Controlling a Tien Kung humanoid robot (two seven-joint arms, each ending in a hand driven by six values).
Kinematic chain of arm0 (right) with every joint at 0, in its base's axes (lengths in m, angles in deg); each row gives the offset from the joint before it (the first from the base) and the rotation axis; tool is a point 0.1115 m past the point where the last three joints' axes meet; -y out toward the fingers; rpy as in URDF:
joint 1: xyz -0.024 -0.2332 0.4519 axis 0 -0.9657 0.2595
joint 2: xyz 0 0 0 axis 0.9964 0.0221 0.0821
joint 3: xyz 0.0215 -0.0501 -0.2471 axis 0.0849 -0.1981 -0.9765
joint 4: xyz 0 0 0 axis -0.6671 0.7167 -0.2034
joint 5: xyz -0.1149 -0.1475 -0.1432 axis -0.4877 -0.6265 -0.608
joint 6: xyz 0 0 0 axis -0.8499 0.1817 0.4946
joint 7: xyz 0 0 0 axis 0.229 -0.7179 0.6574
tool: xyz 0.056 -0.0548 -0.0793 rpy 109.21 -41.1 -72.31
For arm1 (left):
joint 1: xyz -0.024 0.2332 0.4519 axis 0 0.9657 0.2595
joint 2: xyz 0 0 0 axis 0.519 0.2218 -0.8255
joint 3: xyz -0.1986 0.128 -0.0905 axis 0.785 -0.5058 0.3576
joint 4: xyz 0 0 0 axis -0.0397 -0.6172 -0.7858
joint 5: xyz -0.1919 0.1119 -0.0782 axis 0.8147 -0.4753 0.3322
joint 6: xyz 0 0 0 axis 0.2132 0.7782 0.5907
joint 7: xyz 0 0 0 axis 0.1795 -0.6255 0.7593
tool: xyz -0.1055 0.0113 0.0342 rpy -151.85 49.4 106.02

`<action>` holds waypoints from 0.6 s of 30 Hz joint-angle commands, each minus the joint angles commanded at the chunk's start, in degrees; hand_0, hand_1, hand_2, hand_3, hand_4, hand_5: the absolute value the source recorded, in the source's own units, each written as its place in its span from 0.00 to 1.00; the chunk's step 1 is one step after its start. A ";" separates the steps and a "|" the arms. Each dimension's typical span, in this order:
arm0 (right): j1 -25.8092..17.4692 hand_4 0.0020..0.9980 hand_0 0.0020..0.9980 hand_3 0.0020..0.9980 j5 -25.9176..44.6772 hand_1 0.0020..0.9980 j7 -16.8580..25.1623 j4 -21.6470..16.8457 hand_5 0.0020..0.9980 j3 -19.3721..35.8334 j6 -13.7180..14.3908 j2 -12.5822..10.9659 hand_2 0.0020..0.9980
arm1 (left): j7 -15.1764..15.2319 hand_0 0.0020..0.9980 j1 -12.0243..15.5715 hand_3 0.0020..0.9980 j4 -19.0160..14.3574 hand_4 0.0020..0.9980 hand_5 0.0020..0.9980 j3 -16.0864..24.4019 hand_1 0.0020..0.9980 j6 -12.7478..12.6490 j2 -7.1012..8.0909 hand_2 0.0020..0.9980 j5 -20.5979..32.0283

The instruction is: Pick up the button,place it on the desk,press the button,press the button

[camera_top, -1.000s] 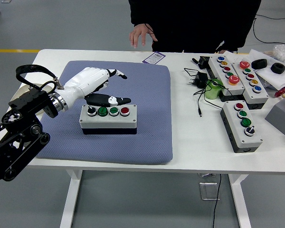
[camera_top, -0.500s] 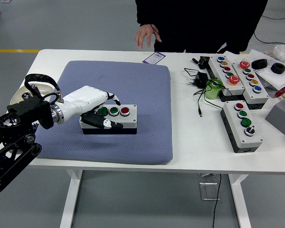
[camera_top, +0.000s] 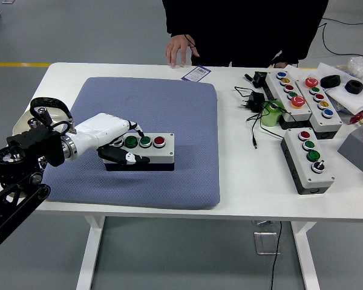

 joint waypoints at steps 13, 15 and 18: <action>-0.03 0.18 0.75 0.58 -0.18 0.69 -0.01 0.00 0.13 0.09 -0.04 -0.01 0.71 | -0.06 0.00 0.39 0.73 -0.58 0.93 0.99 -1.07 0.00 -0.23 0.57 0.00 0.01; -0.04 0.18 0.75 0.58 -0.24 0.69 -0.01 0.00 0.13 0.13 -0.04 -0.02 0.71 | -0.20 0.00 0.30 0.73 -0.44 0.93 0.99 -1.46 0.00 0.12 0.65 0.00 -0.13; -0.03 0.18 0.75 0.58 -0.28 0.69 -0.03 0.00 0.13 0.17 -0.04 0.00 0.71 | -0.50 0.00 0.08 0.73 0.12 0.93 1.00 -2.10 0.00 0.90 0.63 0.00 -0.67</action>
